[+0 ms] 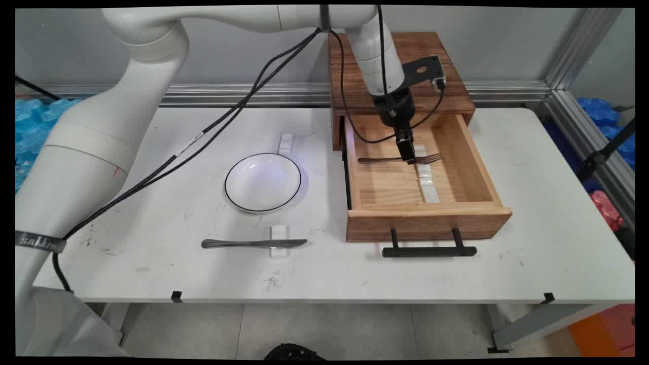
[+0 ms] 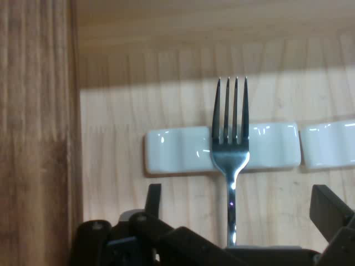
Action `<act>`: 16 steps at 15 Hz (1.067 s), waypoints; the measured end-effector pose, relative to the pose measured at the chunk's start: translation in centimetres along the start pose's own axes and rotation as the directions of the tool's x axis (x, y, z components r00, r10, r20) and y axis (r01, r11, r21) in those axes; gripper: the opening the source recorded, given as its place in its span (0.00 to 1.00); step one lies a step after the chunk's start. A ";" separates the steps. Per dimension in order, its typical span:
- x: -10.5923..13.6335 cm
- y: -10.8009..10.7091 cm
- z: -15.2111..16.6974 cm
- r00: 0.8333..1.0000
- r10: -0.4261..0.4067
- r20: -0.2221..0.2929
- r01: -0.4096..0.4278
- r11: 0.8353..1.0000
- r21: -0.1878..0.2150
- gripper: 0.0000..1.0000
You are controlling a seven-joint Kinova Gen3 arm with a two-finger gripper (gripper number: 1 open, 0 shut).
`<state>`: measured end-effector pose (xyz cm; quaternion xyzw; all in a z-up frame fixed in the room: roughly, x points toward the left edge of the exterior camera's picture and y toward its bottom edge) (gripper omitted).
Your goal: Pick up the knife from the right of the white plate
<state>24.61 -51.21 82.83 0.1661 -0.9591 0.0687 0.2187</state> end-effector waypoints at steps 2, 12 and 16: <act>0.2 0.1 -0.3 1.000 -0.008 -0.010 0.008 1.000 0.000 1.00; 1.2 1.7 -2.0 0.998 -0.040 -0.043 0.038 0.999 -0.033 1.00; 1.5 2.3 -3.1 0.998 -0.049 -0.050 0.047 0.998 -0.041 1.00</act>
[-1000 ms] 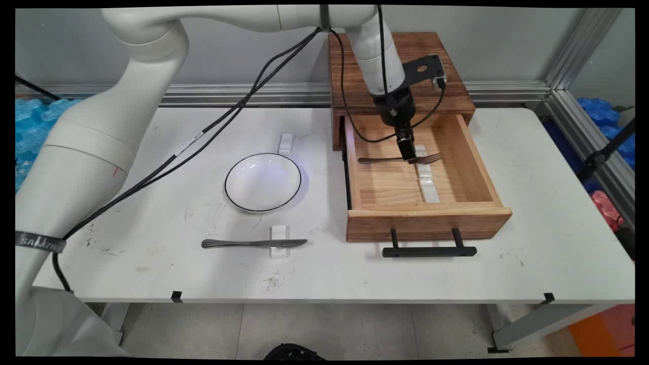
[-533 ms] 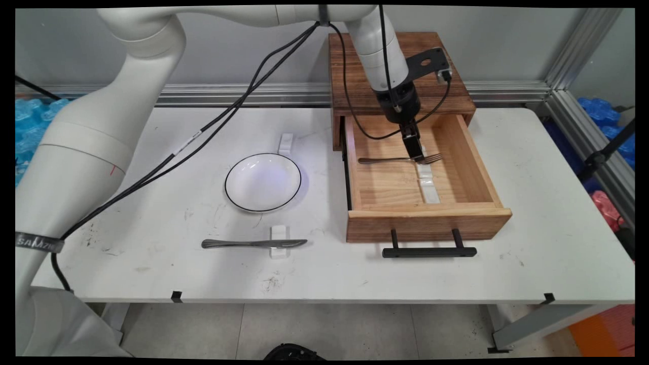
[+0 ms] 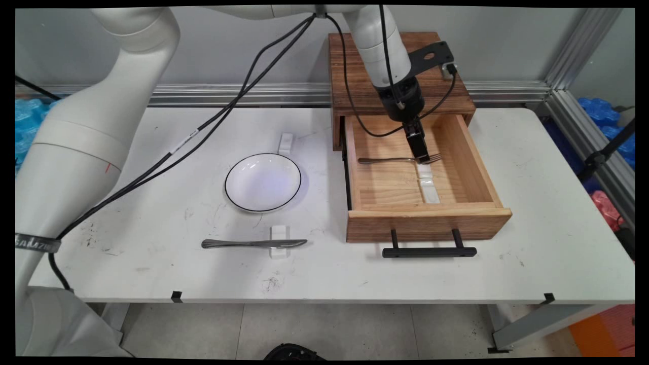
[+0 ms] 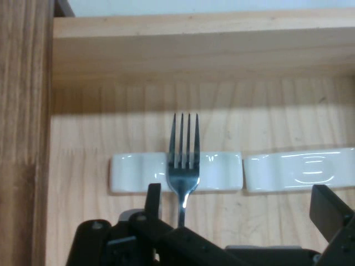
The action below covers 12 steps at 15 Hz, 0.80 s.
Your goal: Pick up the knife from the right of the white plate
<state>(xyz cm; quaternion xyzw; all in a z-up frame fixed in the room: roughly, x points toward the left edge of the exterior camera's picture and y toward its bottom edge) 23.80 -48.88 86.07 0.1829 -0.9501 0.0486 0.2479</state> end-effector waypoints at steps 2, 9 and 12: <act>0.1 0.3 -0.7 1.000 -0.012 -0.004 0.012 1.000 0.006 1.00; -0.4 2.4 -4.7 0.998 -0.046 -0.032 0.047 0.999 0.017 1.00; -1.0 3.7 -6.7 0.995 -0.085 -0.047 0.085 0.996 0.007 1.00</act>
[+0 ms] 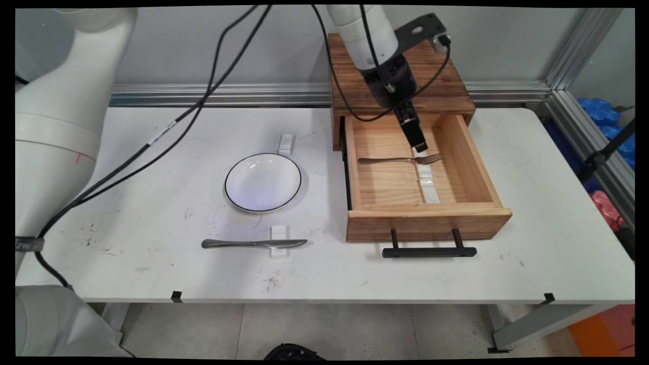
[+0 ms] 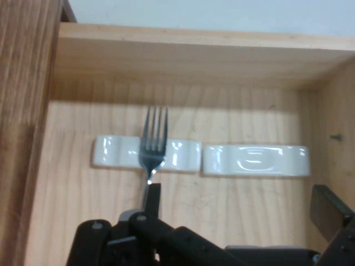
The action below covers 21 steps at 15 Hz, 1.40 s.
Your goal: Pick up the knife from the right of the white plate
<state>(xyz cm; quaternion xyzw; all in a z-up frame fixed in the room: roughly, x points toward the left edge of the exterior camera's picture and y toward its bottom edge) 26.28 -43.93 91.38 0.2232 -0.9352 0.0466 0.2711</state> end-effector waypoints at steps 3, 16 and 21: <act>-1.2 1.1 -2.0 1.000 -0.028 -0.004 0.028 0.999 -0.018 1.00; -11.3 3.7 -10.9 1.000 -0.022 0.007 0.023 0.998 -0.062 1.00; -15.6 4.5 -13.7 1.000 -0.015 0.023 0.016 0.998 -0.068 1.00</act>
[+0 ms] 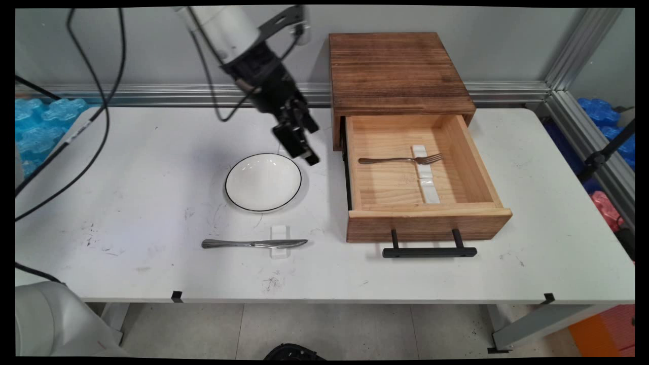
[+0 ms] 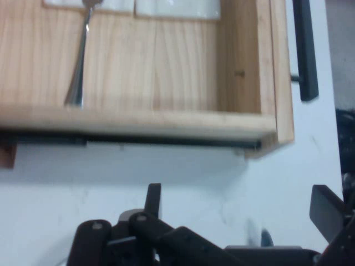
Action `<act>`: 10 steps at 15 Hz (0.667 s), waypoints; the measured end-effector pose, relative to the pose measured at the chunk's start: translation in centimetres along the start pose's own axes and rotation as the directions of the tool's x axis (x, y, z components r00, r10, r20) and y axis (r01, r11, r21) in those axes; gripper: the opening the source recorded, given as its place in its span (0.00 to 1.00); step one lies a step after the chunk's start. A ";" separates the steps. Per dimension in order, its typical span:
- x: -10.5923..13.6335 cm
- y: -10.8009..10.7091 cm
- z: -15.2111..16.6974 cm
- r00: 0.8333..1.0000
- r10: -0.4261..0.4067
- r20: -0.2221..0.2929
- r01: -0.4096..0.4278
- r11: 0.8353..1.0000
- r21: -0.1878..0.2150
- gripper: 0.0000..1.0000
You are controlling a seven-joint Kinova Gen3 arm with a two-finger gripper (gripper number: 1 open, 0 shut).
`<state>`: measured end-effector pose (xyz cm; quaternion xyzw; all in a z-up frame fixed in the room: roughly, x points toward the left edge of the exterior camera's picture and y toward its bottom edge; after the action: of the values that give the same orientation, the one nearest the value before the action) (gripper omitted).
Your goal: Pick up the knife from the right of the white plate
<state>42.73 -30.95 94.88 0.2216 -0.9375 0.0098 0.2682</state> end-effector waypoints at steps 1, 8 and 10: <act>-0.8 0.2 -0.4 1.000 0.000 0.004 0.000 1.000 -0.001 1.00; -6.8 2.7 -2.5 0.998 -0.004 0.055 0.004 1.000 -0.012 1.00; -8.4 3.7 -2.7 0.998 -0.001 0.070 0.002 1.000 -0.020 1.00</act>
<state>48.88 -23.84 93.33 0.2198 -0.9461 -0.0077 0.2376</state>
